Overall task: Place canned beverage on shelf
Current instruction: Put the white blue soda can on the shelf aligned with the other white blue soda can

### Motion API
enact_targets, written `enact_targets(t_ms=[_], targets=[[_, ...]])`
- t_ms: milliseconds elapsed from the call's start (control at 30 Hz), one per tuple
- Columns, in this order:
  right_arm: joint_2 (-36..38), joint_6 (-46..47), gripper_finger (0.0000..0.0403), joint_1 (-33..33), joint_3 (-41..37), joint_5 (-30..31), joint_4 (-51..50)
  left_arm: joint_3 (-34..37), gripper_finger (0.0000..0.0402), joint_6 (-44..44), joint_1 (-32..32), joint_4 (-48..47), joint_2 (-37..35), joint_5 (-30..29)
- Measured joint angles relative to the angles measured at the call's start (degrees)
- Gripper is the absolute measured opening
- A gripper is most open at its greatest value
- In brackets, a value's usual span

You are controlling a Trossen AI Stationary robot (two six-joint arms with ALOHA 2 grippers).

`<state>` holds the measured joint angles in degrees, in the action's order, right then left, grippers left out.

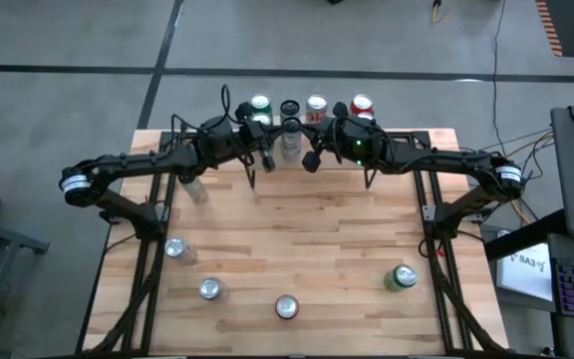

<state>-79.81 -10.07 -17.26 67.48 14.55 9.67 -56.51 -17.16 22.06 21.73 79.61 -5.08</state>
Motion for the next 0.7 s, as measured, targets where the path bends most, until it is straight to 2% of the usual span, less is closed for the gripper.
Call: enact_targets(t_ms=[700], targets=[[0.0,0.1,0.0009,0.0,-0.3,0.0,-0.5,0.0,0.0,2.1,-2.2,0.1,0.9,-0.3]])
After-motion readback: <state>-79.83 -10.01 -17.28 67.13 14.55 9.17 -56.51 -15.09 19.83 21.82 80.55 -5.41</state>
